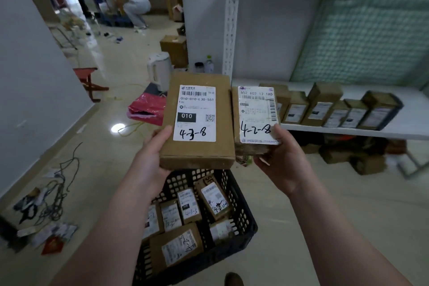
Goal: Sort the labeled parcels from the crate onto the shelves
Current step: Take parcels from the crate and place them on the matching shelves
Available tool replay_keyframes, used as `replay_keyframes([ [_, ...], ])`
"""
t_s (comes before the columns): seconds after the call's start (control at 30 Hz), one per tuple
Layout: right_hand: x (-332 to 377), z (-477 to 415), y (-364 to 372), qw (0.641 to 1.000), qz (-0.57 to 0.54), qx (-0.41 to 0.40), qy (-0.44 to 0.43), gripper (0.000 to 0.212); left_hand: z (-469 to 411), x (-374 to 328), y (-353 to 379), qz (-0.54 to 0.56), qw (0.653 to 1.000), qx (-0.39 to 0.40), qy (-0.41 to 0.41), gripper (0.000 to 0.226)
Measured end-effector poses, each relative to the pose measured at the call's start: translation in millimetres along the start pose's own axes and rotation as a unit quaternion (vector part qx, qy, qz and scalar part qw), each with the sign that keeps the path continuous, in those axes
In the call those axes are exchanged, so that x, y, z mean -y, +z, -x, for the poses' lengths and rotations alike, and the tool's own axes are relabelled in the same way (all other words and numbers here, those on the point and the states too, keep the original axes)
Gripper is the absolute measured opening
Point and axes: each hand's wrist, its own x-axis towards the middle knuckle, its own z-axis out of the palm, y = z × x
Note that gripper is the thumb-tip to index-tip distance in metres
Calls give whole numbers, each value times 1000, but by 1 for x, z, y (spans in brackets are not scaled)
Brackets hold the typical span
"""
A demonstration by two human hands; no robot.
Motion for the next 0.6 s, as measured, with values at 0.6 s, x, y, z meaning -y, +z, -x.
replay_keyframes([
  [0.6,108,60,-122,989,-12,30,-143,36,28,10,154,-107,967,231,-26,46],
])
